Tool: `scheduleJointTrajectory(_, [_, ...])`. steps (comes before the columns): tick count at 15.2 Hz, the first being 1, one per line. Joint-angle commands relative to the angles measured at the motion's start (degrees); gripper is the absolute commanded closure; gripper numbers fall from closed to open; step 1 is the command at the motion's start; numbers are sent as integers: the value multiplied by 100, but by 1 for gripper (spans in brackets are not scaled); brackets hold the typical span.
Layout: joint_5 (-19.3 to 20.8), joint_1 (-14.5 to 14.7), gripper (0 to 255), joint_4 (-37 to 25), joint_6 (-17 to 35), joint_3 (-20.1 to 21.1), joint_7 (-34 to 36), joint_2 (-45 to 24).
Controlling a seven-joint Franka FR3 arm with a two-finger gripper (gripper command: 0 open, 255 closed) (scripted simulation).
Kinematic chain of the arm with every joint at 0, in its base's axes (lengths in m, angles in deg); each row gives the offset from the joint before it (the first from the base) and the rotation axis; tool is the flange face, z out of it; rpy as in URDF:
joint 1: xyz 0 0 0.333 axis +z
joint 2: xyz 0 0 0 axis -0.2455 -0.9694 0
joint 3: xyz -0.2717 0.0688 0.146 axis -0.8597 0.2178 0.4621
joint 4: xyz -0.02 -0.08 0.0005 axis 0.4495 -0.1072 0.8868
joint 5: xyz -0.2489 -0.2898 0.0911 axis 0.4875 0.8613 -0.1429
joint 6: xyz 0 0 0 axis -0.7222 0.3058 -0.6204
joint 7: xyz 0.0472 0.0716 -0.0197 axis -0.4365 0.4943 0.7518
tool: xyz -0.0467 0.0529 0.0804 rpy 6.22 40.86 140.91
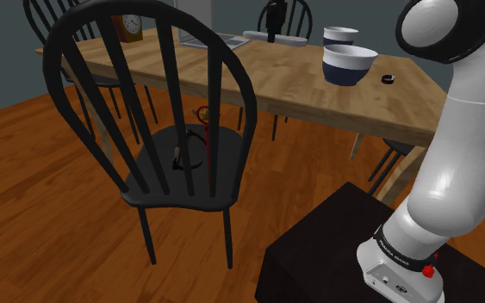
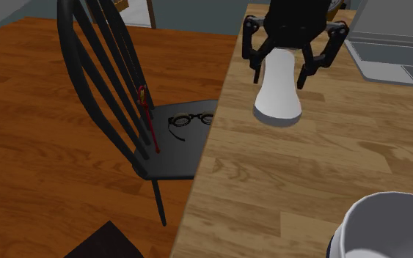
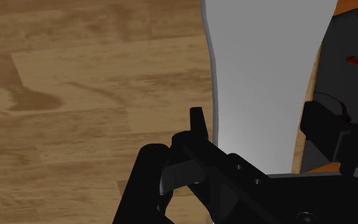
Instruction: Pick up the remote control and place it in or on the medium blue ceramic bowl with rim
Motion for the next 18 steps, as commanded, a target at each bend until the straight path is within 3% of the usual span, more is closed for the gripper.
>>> scheduleJointTrajectory(1, [-4, -2, 255, -379, -245, 0, -3, -135])
scheduleJointTrajectory(6, [-24, -25, 255, -1680, -992, -4, -24, -689])
scheduleJointTrajectory(9, [-48, -56, 255, -2980, -1655, -5, -39, -1327])
scheduleJointTrajectory(10, [-44, -137, 255, -2253, -1353, -31, -151, -899])
scheduleJointTrajectory(12, [-46, -309, 255, -1497, -1064, -92, -387, -427])
scheduleJointTrajectory(18, [-64, -814, 255, -387, -690, -347, -1144, 323])
